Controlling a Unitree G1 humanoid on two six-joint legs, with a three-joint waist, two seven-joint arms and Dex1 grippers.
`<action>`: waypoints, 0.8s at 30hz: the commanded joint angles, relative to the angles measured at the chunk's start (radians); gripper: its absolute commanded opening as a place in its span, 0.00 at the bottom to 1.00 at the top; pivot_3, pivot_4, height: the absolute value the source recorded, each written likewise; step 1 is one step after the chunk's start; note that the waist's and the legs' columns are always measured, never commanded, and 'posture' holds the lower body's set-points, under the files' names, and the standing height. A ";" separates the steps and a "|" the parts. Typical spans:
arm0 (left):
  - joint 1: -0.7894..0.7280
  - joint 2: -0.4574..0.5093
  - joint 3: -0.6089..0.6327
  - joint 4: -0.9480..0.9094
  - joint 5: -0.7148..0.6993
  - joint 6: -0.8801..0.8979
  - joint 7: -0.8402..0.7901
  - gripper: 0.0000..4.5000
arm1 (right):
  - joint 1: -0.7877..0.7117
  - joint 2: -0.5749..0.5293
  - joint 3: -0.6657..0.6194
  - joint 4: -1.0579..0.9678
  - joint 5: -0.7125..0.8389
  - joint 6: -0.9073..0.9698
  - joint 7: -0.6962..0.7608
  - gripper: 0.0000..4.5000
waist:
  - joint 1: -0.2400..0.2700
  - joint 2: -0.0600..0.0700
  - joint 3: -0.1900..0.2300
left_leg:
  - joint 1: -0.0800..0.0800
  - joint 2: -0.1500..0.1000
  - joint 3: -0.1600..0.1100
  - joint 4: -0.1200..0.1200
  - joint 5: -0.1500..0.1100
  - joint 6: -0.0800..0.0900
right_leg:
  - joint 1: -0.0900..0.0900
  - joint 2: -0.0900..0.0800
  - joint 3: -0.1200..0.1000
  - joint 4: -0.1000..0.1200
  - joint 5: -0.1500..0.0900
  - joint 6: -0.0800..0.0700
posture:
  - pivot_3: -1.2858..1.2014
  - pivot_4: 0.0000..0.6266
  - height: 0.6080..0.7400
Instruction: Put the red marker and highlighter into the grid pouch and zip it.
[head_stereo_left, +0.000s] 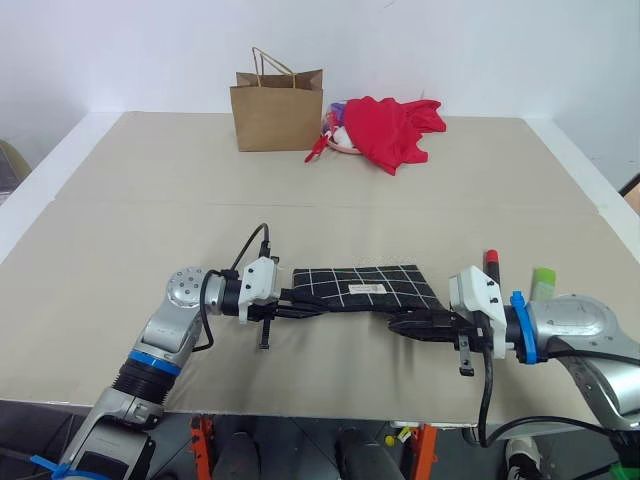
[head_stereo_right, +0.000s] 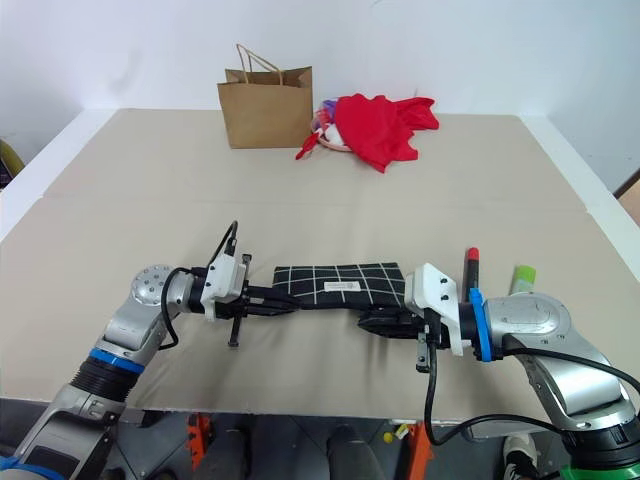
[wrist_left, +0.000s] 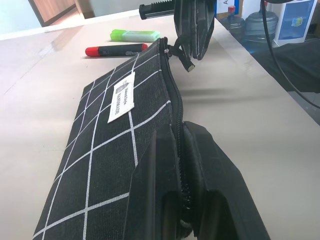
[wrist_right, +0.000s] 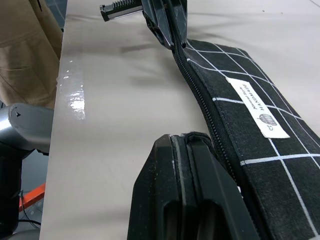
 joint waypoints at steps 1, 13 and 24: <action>-0.016 0.011 0.013 -0.012 0.000 -0.038 -0.014 0.00 | -0.031 0.013 0.015 -0.047 0.012 -0.008 -0.006 0.00 | 0.000 0.000 0.000 | 0.000 0.000 0.000 0.000 0.000 0.000 | 0.000 0.000 0.000 0.000 0.000 0.000 | 0.52 0.24 1.00; -0.040 -0.019 0.009 0.058 0.090 -0.324 0.028 0.00 | -0.126 0.024 0.047 -0.116 0.056 0.058 -0.031 0.00 | 0.001 0.000 0.000 | 0.000 0.000 0.000 0.000 0.000 0.000 | 0.000 0.000 0.000 0.000 0.000 0.000 | 0.52 0.24 1.00; -0.069 -0.037 0.035 0.104 0.099 -0.428 0.126 0.00 | -0.070 -0.002 0.046 -0.058 -0.001 0.025 -0.016 0.00 | 0.002 0.000 0.000 | 0.000 0.000 0.000 0.000 0.000 0.000 | 0.000 0.000 0.000 0.000 0.000 0.000 | 0.52 0.24 1.00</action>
